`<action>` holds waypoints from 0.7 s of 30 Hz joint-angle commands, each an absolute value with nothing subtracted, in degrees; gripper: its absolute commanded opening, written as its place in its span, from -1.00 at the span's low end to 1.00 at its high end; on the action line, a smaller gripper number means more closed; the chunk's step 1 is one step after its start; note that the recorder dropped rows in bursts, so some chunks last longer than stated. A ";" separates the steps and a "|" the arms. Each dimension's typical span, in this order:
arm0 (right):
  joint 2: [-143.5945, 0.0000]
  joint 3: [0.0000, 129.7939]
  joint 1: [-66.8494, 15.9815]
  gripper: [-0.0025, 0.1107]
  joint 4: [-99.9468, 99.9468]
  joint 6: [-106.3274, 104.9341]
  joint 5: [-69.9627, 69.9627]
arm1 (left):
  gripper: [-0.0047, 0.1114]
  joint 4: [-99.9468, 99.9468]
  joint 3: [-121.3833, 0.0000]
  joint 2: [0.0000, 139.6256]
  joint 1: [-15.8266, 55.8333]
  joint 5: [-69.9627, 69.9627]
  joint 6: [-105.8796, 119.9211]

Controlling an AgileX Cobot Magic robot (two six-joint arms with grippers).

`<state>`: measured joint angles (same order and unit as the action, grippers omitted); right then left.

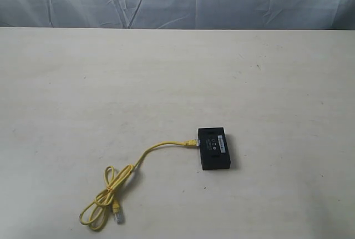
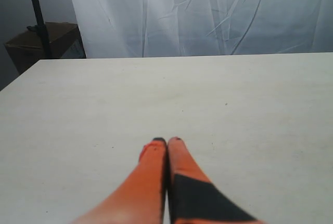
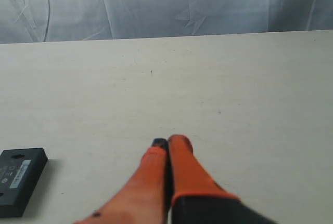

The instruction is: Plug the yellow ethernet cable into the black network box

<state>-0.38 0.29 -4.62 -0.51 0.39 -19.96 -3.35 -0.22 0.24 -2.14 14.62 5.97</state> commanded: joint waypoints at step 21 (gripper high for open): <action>0.00 0.00 -4.67 -0.97 -0.56 0.00 -19.11 | -0.92 -3.76 0.00 0.00 -2.19 13.76 6.09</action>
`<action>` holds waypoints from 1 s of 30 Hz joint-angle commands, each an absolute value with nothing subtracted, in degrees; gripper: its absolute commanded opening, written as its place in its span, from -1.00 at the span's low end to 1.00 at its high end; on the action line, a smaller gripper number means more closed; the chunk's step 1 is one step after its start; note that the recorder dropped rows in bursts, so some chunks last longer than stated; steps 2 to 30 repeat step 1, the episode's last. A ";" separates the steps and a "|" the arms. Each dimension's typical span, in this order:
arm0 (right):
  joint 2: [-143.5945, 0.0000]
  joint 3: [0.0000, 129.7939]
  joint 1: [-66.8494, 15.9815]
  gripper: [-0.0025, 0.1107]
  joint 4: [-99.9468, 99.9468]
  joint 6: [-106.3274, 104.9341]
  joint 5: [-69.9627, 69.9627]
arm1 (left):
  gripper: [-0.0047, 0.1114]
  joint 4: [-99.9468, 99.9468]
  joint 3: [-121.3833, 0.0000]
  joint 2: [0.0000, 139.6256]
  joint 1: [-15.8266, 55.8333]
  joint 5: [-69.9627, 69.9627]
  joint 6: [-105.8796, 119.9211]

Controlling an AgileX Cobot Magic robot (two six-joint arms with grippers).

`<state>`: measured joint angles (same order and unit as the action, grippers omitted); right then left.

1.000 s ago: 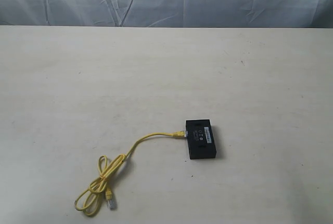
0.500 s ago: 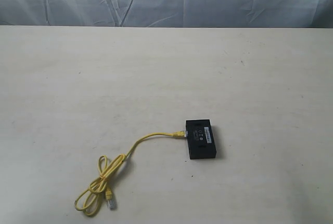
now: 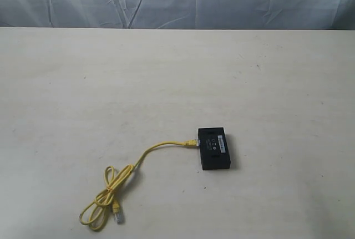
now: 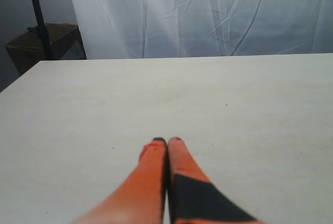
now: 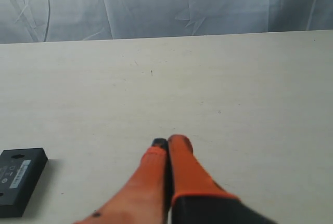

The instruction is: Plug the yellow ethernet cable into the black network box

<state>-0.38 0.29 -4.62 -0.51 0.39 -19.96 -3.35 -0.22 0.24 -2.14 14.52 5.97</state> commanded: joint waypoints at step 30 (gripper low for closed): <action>0.00 0.00 -4.67 -0.97 -0.56 0.00 -19.11 | -0.92 -3.76 0.00 0.00 -2.19 13.76 6.09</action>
